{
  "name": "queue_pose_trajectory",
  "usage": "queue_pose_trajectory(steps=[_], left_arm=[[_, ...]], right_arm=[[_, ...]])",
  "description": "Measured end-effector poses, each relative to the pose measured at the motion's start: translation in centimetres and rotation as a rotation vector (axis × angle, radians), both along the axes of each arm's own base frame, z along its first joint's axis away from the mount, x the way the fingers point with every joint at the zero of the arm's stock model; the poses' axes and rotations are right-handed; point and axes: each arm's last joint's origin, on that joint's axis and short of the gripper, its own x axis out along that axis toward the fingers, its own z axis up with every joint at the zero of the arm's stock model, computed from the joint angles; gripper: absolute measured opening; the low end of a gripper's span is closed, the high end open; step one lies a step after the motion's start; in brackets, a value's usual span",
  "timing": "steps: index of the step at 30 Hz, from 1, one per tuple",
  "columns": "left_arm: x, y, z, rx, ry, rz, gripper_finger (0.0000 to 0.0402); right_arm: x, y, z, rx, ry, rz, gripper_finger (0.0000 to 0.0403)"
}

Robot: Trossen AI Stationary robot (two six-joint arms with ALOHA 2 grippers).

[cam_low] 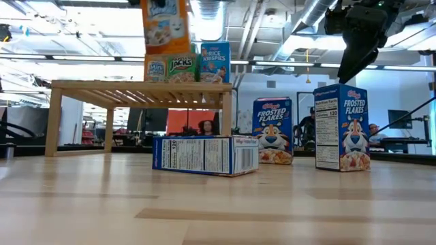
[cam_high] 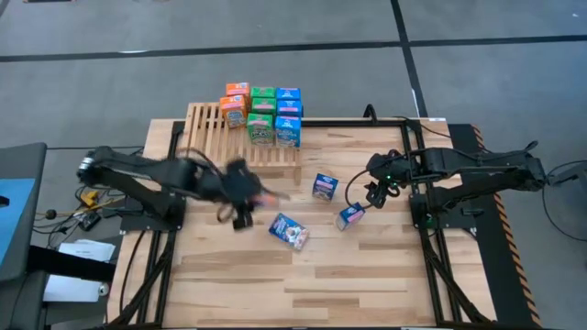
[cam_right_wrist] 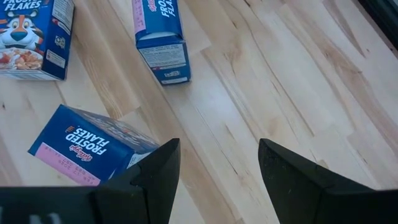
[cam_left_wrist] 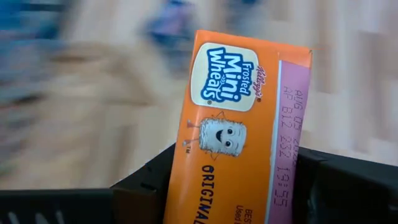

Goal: Stack cereal on shelf
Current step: Put the orange cereal on the shelf aligned with the other orange cereal boxes

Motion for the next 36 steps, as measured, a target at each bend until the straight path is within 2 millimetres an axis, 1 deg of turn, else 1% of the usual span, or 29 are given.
queue_pose_trajectory(steps=[3, 5, 8, 11, 15, 21, 24, 28, 32, 36], left_arm=[[-2.3, 2.4, 1.4, 0.049, -0.013, 0.115, 0.0168], [-3.6, 3.9, 1.9, 0.062, -0.005, 0.160, 0.0168], [-5.0, 5.8, 2.3, 0.080, 0.026, 0.207, 0.0168], [-6.1, 7.4, 2.5, 0.098, 0.055, 0.252, 0.0168], [-6.6, 9.5, 2.6, 0.152, 0.096, 0.283, 0.0168], [-7.2, 12.8, 2.2, 0.121, 0.141, 0.258, 0.0168], [-7.7, 14.3, 2.4, 0.182, 0.155, 0.256, 0.0168], [-8.1, 16.0, 2.9, 0.259, 0.136, 0.255, 0.0168], [-8.6, 17.4, 3.1, 0.256, 0.098, 0.210, 0.0168], [-8.7, 18.9, 2.4, 0.222, 0.125, 0.189, 0.0168]], right_arm=[[0.0, 0.0, 0.0, 0.000, 0.000, 0.000, 0.0240], [0.0, 0.0, 0.0, 0.001, 0.000, 0.000, 0.0240], [0.0, 0.0, 0.0, 0.001, 0.000, 0.000, 0.0240], [0.0, 0.0, 0.0, 0.000, -0.001, 0.000, 0.0240], [0.0, 0.0, 0.0, -0.001, 0.000, 0.003, 0.0240], [0.0, 0.0, 0.0, 0.000, -0.006, -0.001, 0.0240], [0.1, 0.0, 0.1, -0.001, -0.018, -0.002, 0.0240], [0.3, -0.1, 0.2, 0.001, -0.040, -0.015, 0.0240], [0.3, -0.2, 0.3, -0.021, -0.051, -0.043, 0.0240], [0.5, -0.2, 0.3, -0.028, -0.067, -0.048, 0.0240]])
